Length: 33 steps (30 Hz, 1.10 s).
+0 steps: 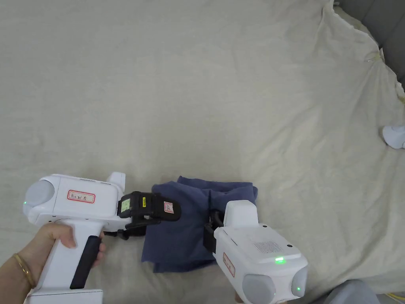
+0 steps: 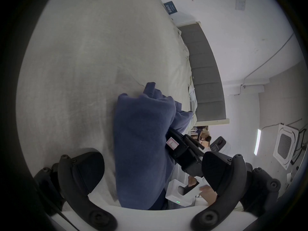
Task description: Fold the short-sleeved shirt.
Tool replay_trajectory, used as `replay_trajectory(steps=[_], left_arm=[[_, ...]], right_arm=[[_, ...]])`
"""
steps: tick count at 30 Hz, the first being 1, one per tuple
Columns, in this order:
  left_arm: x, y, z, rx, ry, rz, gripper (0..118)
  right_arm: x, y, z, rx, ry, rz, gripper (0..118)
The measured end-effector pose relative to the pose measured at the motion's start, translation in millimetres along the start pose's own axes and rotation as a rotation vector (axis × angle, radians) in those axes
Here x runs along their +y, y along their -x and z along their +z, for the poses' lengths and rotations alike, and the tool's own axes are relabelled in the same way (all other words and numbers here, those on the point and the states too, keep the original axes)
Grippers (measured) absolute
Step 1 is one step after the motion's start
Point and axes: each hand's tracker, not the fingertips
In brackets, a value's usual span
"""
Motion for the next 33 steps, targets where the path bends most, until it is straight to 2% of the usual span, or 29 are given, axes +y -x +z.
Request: replay_trajectory(steps=[2,3,4,5,6,8,9,11,15,18,20,23,25,27,30,33], left_arm=[[0,-5,-4,0.031,0.010,-0.023,114],[0,-9,-6,0.049,0.009,-0.044,108],[-1,-14,-10,0.073,0.011,-0.078,95],[-2,-18,-14,0.086,0.024,-0.119,95],[-3,-20,-19,0.097,0.024,-0.135,87],[-1,-18,-31,0.267,0.038,-0.126,37],[-1,-14,-28,0.187,0.033,-0.117,32],[-1,-10,-22,0.155,0.016,-0.031,28],[-7,-29,-26,0.262,-0.009,-0.038,25],[-9,-53,-28,0.370,-0.021,-0.021,22],[-4,-62,-29,0.421,-0.025,-0.014,21],[-5,-81,-17,0.405,-0.032,0.011,21],[-8,-93,1,0.387,-0.033,-0.017,21],[-10,-104,27,0.420,-0.047,-0.055,21],[-9,-101,71,0.562,-0.078,-0.105,21],[-4,-84,125,0.699,-0.121,-0.057,21]], right_arm=[[0,-1,0,0.006,0.003,-0.016,0],[1,-2,-1,0.008,0.003,-0.022,0],[1,-2,-1,0.009,0.004,-0.025,0],[0,-2,-1,0.011,0.005,-0.027,0],[0,-3,-1,0.012,0.005,-0.028,0],[1,-4,-1,0.015,0.006,-0.030,0],[1,-5,-3,0.022,0.011,-0.036,0],[2,-7,-3,0.028,0.009,-0.045,0],[6,-7,-3,0.034,0.022,-0.031,0],[18,-4,14,0.022,0.015,0.043,0],[30,-6,45,0.041,-0.089,0.058,0],[56,-14,95,0.053,-0.236,0.076,0],[72,-16,128,0.010,-0.344,0.130,0],[83,-23,150,-0.013,-0.402,0.114,0],[93,-32,170,-0.015,-0.442,0.077,0],[98,-39,176,-0.050,-0.463,0.079,0]])
